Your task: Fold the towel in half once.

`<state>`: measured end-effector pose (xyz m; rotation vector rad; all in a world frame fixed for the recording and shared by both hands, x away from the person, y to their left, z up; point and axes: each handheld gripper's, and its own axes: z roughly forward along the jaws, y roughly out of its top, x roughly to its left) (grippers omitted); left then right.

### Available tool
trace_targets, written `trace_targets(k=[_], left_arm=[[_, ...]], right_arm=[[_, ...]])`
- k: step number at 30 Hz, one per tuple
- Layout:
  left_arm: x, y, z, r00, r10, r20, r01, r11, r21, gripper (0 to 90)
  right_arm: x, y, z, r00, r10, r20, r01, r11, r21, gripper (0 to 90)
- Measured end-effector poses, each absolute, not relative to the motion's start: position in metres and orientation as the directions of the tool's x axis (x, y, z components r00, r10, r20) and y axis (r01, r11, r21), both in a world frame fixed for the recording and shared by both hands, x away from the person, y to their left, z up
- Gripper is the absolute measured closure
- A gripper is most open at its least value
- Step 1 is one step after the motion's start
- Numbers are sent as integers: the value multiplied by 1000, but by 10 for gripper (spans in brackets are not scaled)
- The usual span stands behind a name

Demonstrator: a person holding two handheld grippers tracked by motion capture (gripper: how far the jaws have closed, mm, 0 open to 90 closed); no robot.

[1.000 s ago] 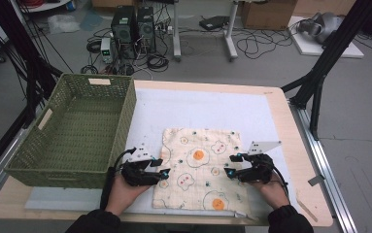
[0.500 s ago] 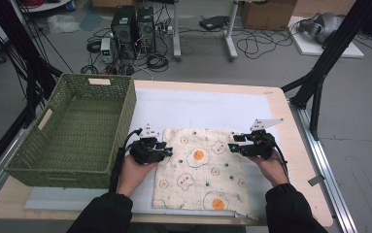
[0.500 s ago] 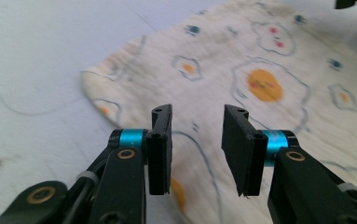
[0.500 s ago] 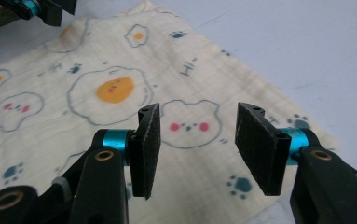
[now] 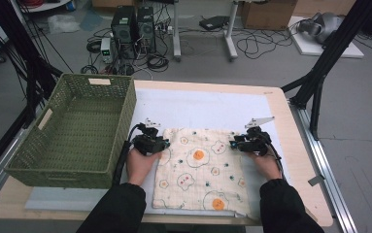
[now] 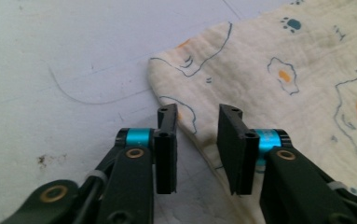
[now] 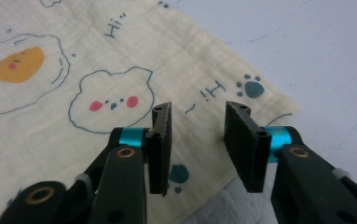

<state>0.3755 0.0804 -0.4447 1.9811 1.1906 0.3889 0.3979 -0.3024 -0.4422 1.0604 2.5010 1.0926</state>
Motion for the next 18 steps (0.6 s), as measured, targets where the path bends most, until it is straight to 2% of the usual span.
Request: trace_targets(k=[3,5,10,18], left_arm=[[376,80,-445,524,840,-141,611,-255,750,860],[376,79,-445,523,840,-142,611,-254,750,877],[373,84,-439,512,853,-105,584,-256,770,886],[357,86,-421,539,836,-97,502,-227,835,886]], right_arm=[[397,-300,-442,-719,691,72,526,473,707,798],[398,-300,-443,-725,682,98,533,465,707,870],[397,-304,-441,-727,673,137,545,444,711,882],[382,-316,-419,-742,646,179,508,367,779,882]])
